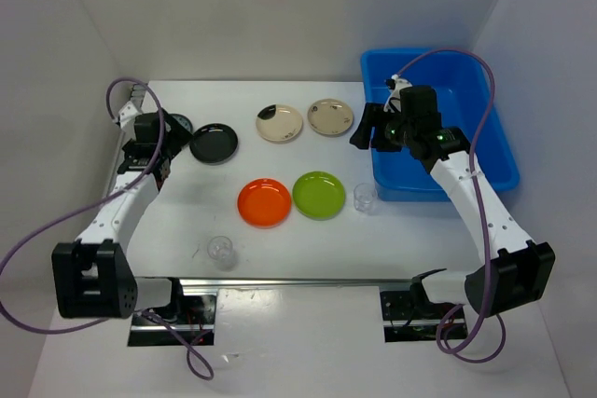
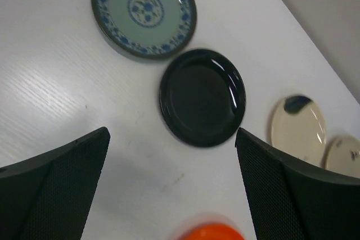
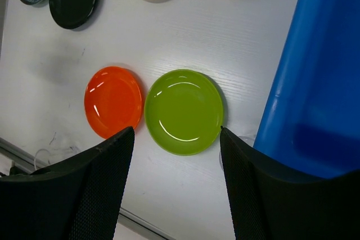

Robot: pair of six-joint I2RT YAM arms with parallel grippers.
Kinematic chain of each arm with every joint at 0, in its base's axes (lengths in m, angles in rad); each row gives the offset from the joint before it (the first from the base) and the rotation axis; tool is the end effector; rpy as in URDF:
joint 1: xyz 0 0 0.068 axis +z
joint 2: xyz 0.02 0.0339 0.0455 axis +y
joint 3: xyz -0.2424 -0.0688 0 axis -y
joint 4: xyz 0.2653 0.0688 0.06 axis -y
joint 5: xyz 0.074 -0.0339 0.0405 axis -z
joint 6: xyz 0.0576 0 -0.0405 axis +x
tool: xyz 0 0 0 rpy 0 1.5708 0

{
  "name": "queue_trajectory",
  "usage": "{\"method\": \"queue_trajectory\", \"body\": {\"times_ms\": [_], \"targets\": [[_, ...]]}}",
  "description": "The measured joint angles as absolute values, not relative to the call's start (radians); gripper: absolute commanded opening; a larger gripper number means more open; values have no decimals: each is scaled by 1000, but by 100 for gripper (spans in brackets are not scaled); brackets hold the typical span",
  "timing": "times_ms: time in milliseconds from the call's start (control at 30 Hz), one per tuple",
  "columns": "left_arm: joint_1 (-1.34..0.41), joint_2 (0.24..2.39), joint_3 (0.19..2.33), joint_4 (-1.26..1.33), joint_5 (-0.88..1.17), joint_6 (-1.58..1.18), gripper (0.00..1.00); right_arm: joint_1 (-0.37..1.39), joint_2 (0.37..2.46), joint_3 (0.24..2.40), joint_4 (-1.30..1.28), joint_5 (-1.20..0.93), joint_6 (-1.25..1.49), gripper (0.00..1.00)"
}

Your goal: Place the mixed dishes into the plastic bin

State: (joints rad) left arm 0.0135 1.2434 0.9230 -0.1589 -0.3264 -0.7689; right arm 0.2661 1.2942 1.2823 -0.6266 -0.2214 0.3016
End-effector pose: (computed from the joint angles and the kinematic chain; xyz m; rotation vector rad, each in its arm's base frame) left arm 0.3265 0.0229 0.2571 -0.9549 1.7866 -0.1429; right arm 0.3096 0.0975 0.3259 -0.0857 2.2467 0.5558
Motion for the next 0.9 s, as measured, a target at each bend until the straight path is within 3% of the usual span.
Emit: {"method": "queue_trajectory", "body": {"times_ms": [267, 633, 700, 833, 867, 900], "targets": [[202, 1613, 962, 20, -308, -925, 100, 266, 1284, 1266, -628, -225, 302, 69], [348, 1791, 942, 193, -229, -1114, 93, 266, 1277, 1238, -637, -211, 302, 69], [348, 1819, 954, 236, -202, -1147, 88, 266, 1276, 1228, -640, -204, 302, 69], [348, 1893, 986, 339, -147, -1216, 68, 266, 1274, 1216, -648, -193, 302, 71], [348, 1917, 994, 362, -131, -1235, 62, 266, 1273, 1216, -649, -189, 302, 71], [348, 1942, 1002, 389, -120, -1253, 50, 266, 1268, 1216, -654, -182, 302, 71]]}}
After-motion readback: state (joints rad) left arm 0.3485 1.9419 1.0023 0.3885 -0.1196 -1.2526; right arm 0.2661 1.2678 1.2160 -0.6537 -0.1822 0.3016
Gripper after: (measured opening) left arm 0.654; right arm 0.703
